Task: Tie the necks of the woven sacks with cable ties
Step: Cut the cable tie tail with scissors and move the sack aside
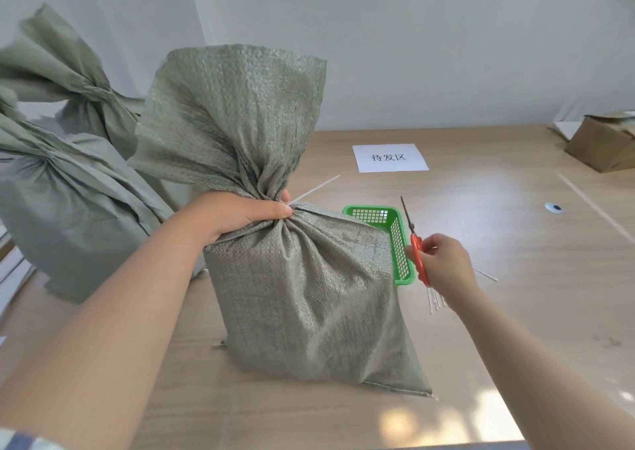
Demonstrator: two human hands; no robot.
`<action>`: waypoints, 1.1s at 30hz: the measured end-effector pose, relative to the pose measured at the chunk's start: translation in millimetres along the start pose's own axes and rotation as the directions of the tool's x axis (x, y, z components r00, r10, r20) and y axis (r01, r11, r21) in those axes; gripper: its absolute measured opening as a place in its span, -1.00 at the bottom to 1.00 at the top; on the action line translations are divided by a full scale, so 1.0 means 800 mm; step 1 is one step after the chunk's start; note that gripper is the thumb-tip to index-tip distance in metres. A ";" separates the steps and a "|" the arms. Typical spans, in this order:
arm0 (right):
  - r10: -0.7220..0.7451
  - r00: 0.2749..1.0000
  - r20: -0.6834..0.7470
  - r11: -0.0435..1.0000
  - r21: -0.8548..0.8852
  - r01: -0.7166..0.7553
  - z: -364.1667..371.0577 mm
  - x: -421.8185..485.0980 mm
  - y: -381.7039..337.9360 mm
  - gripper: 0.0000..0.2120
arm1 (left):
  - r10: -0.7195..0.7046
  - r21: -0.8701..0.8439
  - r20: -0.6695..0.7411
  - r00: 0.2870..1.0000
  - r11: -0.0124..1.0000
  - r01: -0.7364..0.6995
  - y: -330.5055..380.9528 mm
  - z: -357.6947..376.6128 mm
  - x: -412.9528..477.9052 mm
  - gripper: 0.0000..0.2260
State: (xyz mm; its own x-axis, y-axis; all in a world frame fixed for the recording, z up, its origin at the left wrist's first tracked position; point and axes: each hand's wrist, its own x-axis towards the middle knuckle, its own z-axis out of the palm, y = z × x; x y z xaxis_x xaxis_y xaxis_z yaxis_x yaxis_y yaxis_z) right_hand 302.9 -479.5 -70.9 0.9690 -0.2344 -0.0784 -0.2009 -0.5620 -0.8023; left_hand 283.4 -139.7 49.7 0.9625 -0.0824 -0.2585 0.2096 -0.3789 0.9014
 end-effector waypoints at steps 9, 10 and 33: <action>-0.150 0.933 0.327 0.925 0.379 0.016 -0.035 -0.065 -0.144 -0.62 | -0.094 0.002 -0.285 0.954 0.995 0.099 0.017 0.005 -0.003 -0.57; -0.150 0.914 0.377 0.926 0.378 -0.004 -0.033 -0.074 -0.148 -0.61 | -0.076 0.005 -0.300 0.951 0.997 0.081 0.017 0.005 0.000 -0.54; -0.090 0.834 0.544 0.939 0.325 -0.111 0.019 -0.111 -0.189 -0.62 | 0.124 0.061 -0.327 0.937 0.992 -0.110 0.042 0.024 0.017 -0.64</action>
State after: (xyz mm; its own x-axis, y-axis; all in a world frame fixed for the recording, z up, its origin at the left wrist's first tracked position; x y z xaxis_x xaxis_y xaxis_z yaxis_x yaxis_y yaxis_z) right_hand 249.9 -361.7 48.8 0.9048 0.2866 -0.3151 -0.2490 -0.2441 -0.9372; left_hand 300.6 -171.8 69.9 0.9841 0.1769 -0.0171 0.0917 -0.4228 0.9016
